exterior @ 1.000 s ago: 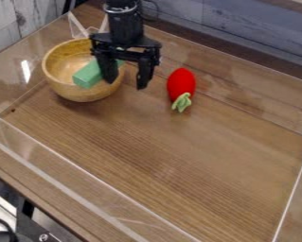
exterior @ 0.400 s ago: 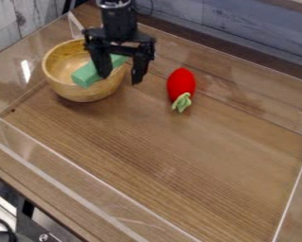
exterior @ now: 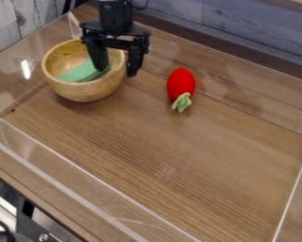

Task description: Put the green block in the brown bowl

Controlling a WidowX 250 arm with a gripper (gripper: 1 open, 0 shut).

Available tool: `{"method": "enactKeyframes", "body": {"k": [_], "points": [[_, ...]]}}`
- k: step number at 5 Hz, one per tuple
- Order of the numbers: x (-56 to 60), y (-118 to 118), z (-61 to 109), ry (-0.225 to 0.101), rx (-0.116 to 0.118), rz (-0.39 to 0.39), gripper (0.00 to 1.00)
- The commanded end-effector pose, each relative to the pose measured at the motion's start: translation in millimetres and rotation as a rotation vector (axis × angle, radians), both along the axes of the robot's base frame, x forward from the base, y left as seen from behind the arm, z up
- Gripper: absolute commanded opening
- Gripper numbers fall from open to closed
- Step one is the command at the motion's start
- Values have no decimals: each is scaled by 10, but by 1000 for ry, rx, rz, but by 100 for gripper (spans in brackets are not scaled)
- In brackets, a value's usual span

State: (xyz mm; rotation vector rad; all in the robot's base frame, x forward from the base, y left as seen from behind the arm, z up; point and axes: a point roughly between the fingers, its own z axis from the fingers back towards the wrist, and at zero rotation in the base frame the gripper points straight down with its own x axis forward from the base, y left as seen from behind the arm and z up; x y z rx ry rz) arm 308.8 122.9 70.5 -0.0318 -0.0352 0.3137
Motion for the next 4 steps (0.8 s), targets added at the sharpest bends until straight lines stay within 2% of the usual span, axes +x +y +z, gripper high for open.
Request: {"method": "enactKeyframes", "body": {"k": [1,2,3,4], "points": [[121,197,110,-53,34,55,100],[135,127,191,-49,36,72,0],[147,40,286,-47,36,86,0],[108,-81,266,-44,32,82,0]]}}
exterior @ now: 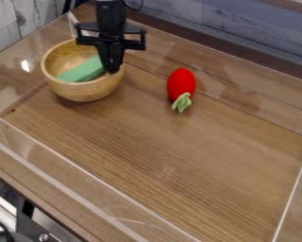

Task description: Put the green block in the brown bowl

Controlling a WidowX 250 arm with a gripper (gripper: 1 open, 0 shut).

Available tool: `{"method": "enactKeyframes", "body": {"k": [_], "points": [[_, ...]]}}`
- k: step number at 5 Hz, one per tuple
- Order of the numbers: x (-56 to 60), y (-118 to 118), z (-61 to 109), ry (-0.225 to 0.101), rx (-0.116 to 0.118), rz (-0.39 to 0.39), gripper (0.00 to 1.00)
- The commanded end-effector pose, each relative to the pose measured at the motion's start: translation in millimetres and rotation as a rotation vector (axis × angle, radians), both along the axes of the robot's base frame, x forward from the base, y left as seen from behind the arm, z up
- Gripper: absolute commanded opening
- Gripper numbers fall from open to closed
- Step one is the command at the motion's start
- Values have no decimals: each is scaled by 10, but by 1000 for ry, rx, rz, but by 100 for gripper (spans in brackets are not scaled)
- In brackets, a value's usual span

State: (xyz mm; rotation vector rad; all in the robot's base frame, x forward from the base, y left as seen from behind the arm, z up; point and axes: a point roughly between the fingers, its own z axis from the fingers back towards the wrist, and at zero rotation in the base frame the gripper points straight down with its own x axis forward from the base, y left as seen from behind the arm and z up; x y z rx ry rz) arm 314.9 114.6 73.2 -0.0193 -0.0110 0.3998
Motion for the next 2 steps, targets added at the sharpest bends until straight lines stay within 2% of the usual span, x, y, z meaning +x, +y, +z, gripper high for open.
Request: {"method": "enactKeyframes", "body": {"k": [1,2], "points": [[3,-142,217,-66,23,-22,0],[15,-219,122,-62,16,-58,0]]}}
